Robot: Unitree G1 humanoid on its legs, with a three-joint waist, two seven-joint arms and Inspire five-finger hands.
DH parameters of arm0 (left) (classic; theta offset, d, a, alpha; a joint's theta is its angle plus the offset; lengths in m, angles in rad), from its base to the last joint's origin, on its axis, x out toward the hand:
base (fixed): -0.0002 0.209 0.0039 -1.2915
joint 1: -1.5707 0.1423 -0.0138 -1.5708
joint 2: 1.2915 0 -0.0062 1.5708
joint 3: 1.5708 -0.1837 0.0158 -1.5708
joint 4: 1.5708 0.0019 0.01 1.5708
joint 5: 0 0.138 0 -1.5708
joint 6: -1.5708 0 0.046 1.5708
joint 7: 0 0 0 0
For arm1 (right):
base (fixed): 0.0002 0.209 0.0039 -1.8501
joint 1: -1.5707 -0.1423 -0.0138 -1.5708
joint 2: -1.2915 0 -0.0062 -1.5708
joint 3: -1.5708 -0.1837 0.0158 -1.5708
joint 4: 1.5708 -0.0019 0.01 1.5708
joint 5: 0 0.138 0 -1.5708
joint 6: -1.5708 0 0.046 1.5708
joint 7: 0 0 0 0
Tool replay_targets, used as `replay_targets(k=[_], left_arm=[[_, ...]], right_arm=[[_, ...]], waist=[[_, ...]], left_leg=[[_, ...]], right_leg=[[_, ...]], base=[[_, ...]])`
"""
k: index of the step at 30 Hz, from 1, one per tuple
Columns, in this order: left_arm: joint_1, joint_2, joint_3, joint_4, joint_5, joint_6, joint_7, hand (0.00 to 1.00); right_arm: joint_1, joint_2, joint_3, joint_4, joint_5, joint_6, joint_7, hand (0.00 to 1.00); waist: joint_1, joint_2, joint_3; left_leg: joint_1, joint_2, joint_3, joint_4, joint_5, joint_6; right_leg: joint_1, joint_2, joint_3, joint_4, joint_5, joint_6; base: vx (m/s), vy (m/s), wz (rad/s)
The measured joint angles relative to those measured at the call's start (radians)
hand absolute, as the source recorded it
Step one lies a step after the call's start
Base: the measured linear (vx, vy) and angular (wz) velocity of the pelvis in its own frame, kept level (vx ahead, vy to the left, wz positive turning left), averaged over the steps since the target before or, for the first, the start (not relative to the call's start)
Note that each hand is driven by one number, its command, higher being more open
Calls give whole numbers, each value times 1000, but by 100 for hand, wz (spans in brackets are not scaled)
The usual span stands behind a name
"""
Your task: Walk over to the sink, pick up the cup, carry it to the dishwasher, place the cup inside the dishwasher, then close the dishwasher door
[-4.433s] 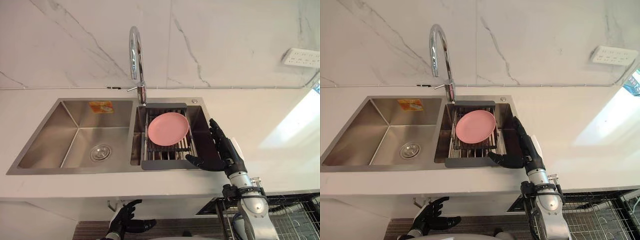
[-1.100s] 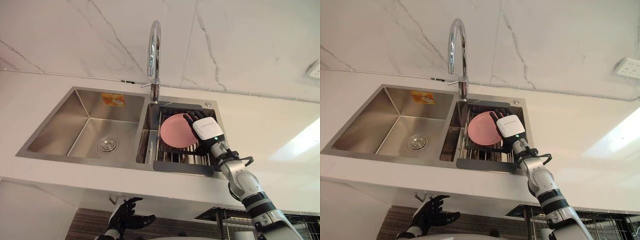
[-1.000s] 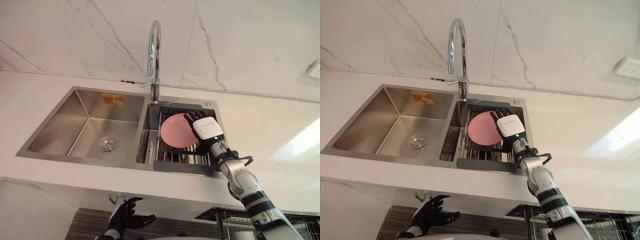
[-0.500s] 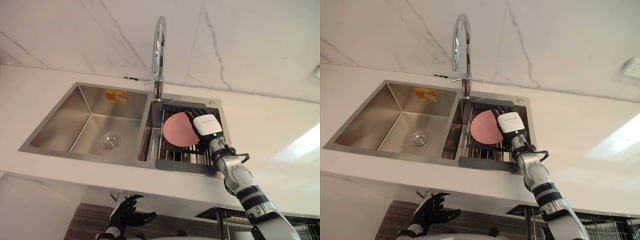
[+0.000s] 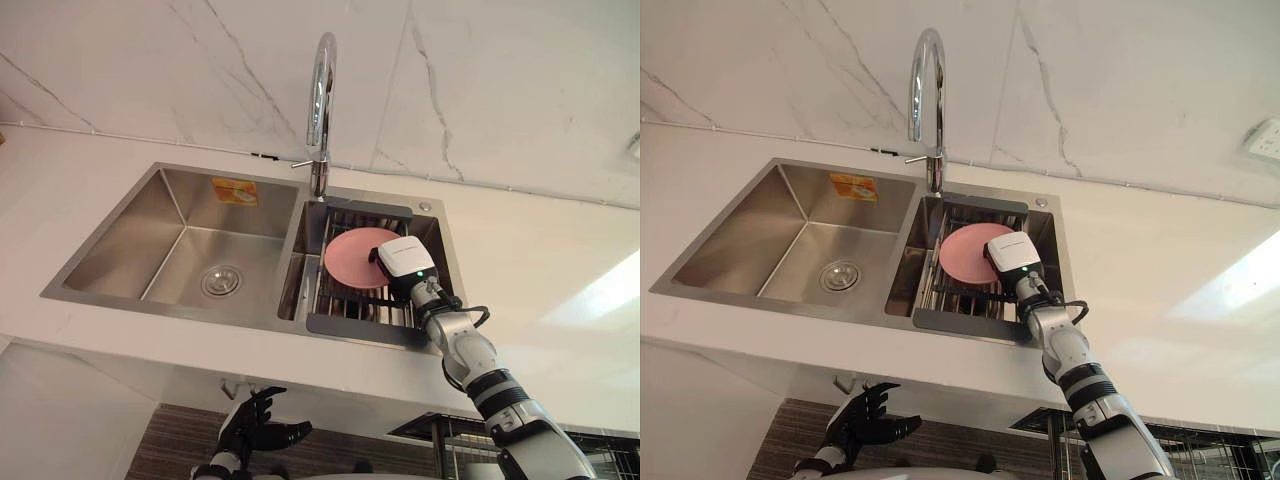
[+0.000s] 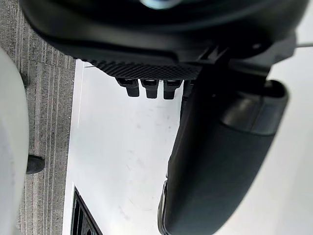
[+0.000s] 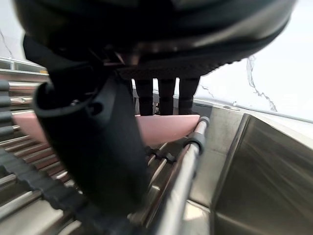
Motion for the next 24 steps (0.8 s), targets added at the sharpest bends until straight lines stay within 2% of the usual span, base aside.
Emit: replay_targets(k=[6,17,24], left_arm=[[-4,0,0,-2,0,2,-1,100],[-5,0,1,-8,0,6,-6,100],[-5,0,6,-10,0,8,-6,100]], right_arm=[[-59,1,3,1,2,0,-3,0],[-69,6,9,-3,33,-21,27,0],[-66,-2,8,-32,146,-12,25,0]], waist=[[9,-2,1],[10,-8,5],[8,-8,5]], left_leg=[[-1,0,-2,0,0,0],[1,0,2,0,0,0],[2,1,14,0,-2,-4]], right_leg=[[1,-1,-2,0,0,0],[2,-1,1,0,0,0],[-1,0,16,0,1,-1]], base=[[0,0,0],[0,0,0],[0,0,-3]])
